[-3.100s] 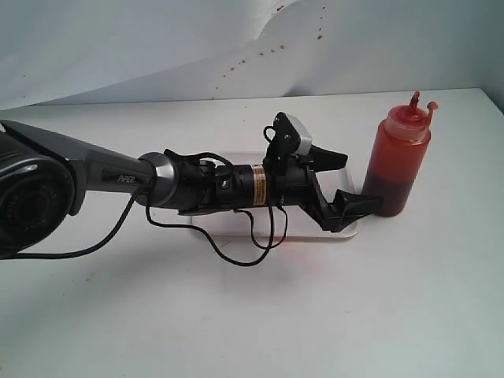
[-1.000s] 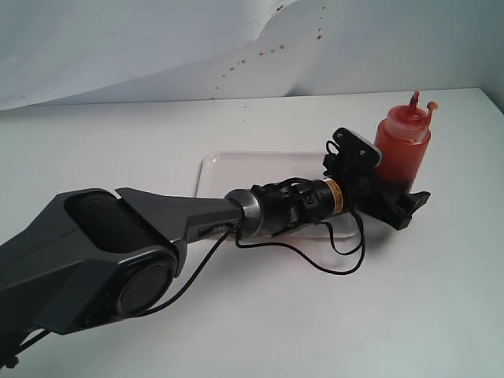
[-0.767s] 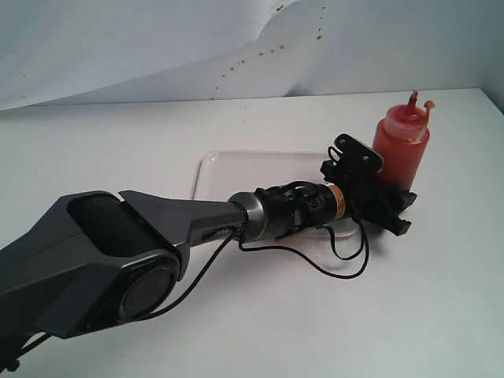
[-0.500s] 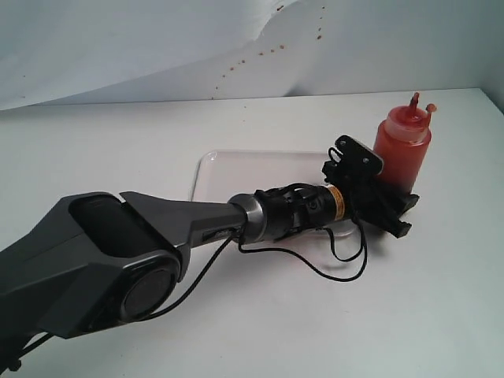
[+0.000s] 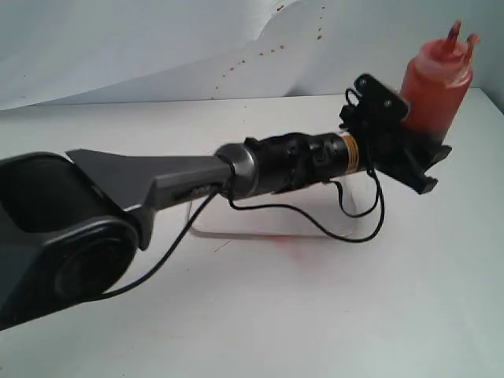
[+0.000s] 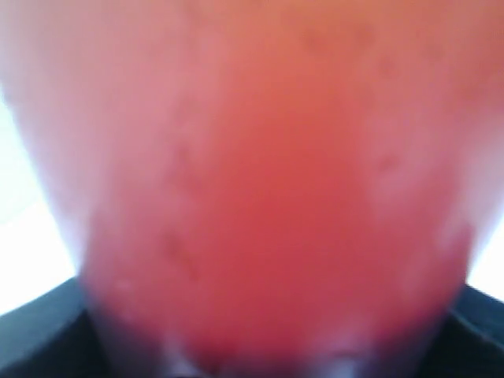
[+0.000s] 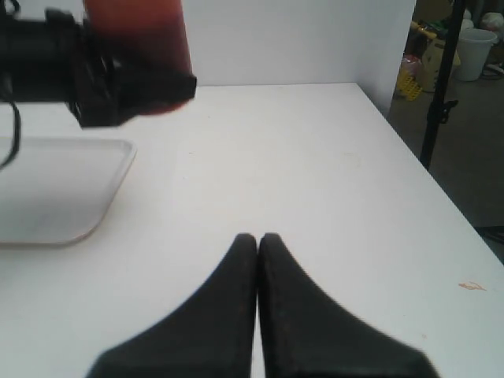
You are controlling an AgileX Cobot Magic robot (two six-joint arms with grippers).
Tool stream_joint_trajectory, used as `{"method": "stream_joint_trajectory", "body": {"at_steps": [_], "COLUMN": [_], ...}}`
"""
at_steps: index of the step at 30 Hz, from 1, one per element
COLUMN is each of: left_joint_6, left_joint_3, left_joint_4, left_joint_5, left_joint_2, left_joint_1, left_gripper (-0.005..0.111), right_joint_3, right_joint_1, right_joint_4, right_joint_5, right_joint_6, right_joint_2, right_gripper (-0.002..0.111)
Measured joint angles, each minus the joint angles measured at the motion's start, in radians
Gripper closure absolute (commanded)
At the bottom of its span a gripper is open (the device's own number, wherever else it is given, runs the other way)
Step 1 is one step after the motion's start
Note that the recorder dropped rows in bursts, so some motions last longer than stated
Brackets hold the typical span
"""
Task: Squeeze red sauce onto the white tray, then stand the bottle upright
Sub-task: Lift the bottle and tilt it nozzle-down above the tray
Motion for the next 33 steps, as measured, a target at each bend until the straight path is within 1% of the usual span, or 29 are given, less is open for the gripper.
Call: {"method": "stream_joint_trajectory", "body": {"at_steps": [3, 6, 9, 12, 15, 17, 21, 23, 25, 27, 28, 33], "left_joint_6": [-0.099, -0.154, -0.169, -0.169, -0.077, 0.043, 0.236, 0.320, 0.403, 0.473, 0.523, 0.704], "left_joint_3": [0.057, 0.146, 0.256, 0.353, 0.437, 0.487, 0.535, 0.538, 0.538, 0.538, 0.538, 0.539], "left_joint_4": [0.133, 0.244, 0.296, 0.313, 0.313, 0.315, 0.311, 0.309, 0.305, 0.302, 0.300, 0.286], "left_joint_5": [0.077, 0.148, 0.225, 0.327, 0.504, 0.633, 0.869, 0.962, 1.019, 1.042, 1.054, 1.081], "left_joint_2": [-0.119, -0.249, -0.373, -0.499, -0.615, -0.685, -0.767, -0.787, -0.797, -0.800, -0.800, -0.790], "left_joint_1": [0.000, 0.000, 0.000, -0.002, -0.004, -0.004, -0.004, -0.004, -0.004, -0.002, -0.002, -0.002], "left_gripper": [0.107, 0.107, 0.107, 0.107, 0.107, 0.107, 0.107, 0.107, 0.107, 0.107, 0.107, 0.107], "right_joint_3": [0.000, 0.000, 0.000, 0.000, 0.000, 0.000, 0.000, 0.000, 0.000, 0.000, 0.000, 0.000], "right_joint_1": [0.000, 0.000, 0.000, 0.000, 0.000, 0.000, 0.000, 0.000, 0.000, 0.000, 0.000, 0.000], "right_joint_4": [0.000, 0.000, 0.000, 0.000, 0.000, -0.002, -0.033, -0.063, -0.062, -0.035, -0.009, 0.054], "right_joint_5": [0.000, 0.000, 0.000, 0.000, 0.000, 0.000, -0.008, -0.062, -0.181, -0.330, -0.435, -0.795], "right_joint_6": [0.000, 0.000, 0.000, 0.000, 0.000, 0.000, 0.000, 0.000, 0.000, 0.000, 0.000, 0.018], "right_joint_2": [0.000, 0.000, 0.000, 0.000, 0.000, 0.000, 0.000, 0.000, 0.000, 0.000, -0.001, -0.002], "right_gripper": [0.108, 0.108, 0.108, 0.108, 0.108, 0.108, 0.108, 0.108, 0.108, 0.108, 0.108, 0.108]}}
